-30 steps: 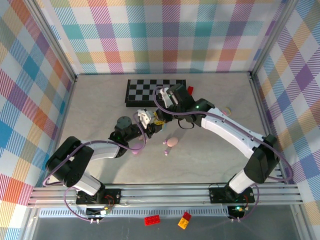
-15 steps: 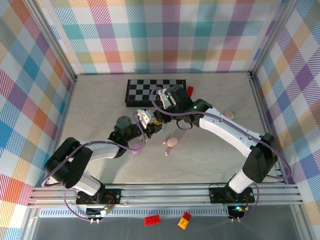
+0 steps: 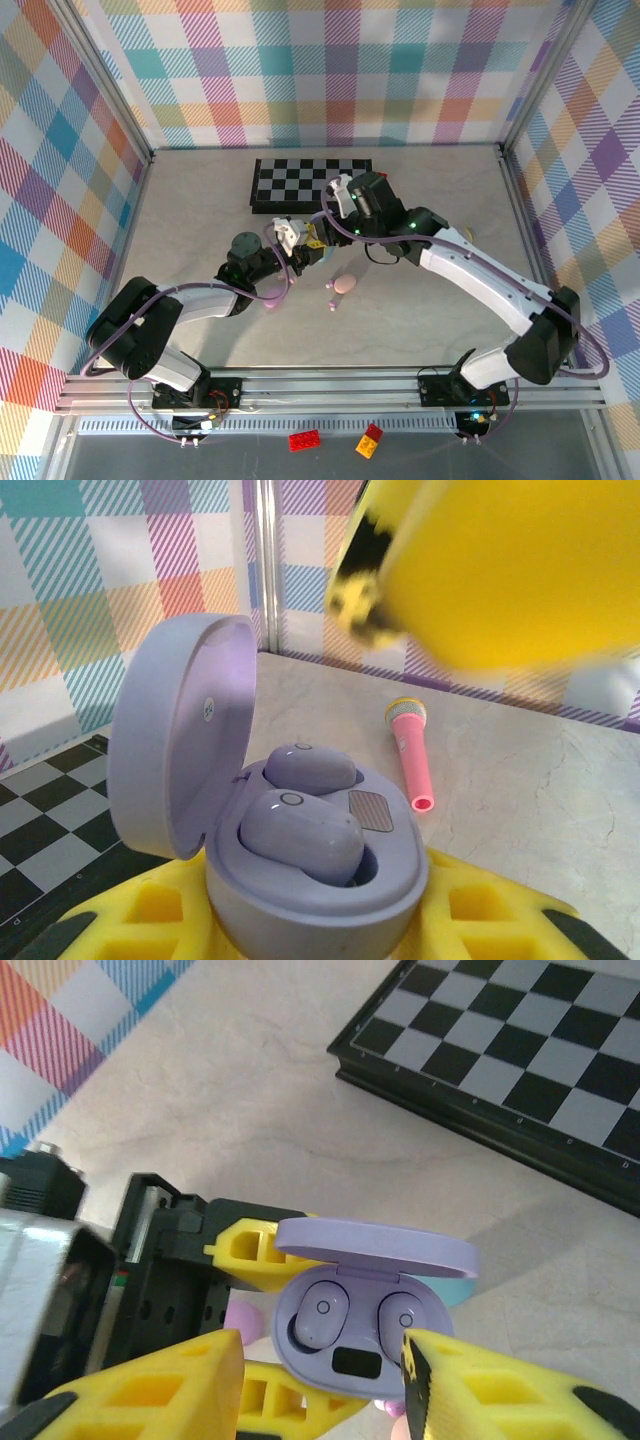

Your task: Insert the wireless bluetooth earbuds into the charging case

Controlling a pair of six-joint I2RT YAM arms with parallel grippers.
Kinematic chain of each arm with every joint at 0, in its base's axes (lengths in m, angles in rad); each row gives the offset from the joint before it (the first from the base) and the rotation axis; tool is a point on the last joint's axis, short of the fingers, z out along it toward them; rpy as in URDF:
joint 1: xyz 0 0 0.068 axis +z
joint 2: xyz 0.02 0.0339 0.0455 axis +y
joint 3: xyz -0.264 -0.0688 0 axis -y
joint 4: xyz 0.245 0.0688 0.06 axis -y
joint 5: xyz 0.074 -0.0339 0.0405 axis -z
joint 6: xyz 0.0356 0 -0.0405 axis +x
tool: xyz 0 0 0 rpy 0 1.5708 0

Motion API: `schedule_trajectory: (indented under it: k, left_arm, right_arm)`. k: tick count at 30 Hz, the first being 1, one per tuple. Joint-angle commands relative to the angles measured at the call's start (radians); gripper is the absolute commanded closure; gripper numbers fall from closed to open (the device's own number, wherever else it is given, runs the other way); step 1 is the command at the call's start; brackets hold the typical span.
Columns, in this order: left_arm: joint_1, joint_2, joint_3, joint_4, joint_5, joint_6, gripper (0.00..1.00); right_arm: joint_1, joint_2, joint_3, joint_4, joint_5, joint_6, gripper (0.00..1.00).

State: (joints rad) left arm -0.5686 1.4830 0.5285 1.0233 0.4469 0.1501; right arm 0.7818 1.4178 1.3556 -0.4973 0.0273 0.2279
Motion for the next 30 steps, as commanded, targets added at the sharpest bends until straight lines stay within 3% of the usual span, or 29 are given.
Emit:
schedule_trajectory:
  k: [1, 7, 16, 24, 27, 30]
  left_arm:
    - [0.001, -0.032, 0.005, 0.035, 0.04, 0.013, 0.71]
    - [0.001, -0.042, -0.007, 0.038, 0.109, 0.031, 0.71]
    - [0.001, -0.086, -0.006, 0.027, 0.099, 0.011, 0.71]
    - [0.001, -0.089, 0.002, 0.043, 0.09, -0.02, 0.71]
    - [0.001, -0.09, 0.012, 0.043, 0.096, -0.035, 0.71]
    - [0.002, -0.091, 0.02, 0.05, 0.096, -0.051, 0.71]
  right_arm:
    - [-0.03, -0.033, -0.005, 0.063, -0.016, 0.034, 0.5]
    - [-0.07, 0.022, 0.085, 0.037, -0.037, 0.07, 0.35]
    - [-0.085, 0.132, 0.176, -0.085, -0.012, 0.086, 0.34]
    - [-0.091, 0.035, 0.087, -0.062, -0.025, 0.106, 0.33]
    - [-0.126, -0.016, 0.037, -0.014, -0.119, 0.154, 0.32]
    - [-0.176, -0.059, -0.029, 0.057, -0.294, 0.228, 0.28]
